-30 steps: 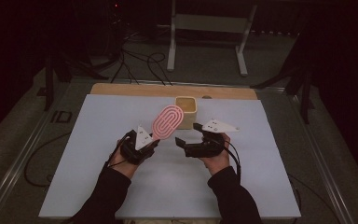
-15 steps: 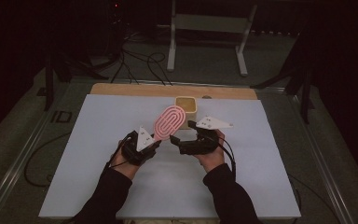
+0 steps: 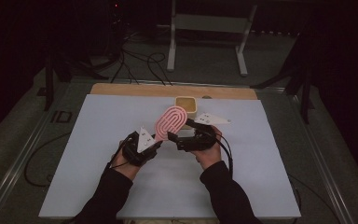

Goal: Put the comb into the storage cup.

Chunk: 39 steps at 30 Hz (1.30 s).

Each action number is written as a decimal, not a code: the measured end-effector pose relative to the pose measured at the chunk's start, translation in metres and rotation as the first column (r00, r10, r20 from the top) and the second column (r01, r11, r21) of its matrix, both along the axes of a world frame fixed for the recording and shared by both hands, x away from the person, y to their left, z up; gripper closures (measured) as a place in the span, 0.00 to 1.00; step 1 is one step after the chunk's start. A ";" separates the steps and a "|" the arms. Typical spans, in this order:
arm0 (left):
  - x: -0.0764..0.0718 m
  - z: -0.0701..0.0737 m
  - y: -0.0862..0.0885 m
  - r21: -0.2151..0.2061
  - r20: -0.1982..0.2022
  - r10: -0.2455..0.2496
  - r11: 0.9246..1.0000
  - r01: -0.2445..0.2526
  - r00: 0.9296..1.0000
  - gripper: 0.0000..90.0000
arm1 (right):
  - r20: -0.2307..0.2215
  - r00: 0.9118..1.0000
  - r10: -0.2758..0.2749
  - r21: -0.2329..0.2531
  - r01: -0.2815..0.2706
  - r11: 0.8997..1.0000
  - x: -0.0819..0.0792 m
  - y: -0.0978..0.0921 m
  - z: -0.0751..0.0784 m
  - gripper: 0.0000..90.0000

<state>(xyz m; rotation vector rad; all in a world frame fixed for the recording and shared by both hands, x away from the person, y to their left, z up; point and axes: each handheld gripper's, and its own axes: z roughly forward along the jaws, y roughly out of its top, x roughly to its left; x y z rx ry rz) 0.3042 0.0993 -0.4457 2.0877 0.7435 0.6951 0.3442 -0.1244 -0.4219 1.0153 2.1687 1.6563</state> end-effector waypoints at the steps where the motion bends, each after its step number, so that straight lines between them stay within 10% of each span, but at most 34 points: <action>1: 0.000 0.000 0.000 0.000 0.001 0.000 1.000 0.000 1.000 0.78 | -0.007 1.000 0.003 0.001 -0.003 1.000 0.001 0.000 0.001 0.09; 15: -0.003 0.000 -0.003 -0.004 0.012 -0.015 1.000 0.015 1.000 0.78 | -0.052 0.999 0.014 0.048 -0.011 0.999 0.008 0.004 0.002 0.20; 22: -0.004 0.002 -0.002 -0.015 0.031 -0.018 1.000 0.019 0.999 0.78 | -0.067 0.998 0.010 0.086 -0.004 0.996 0.009 0.005 0.006 0.48; 39: -0.005 -0.001 -0.005 -0.021 0.033 -0.034 0.999 0.034 0.999 0.78 | -0.139 0.990 0.029 0.133 -0.011 0.991 0.009 0.010 0.004 0.62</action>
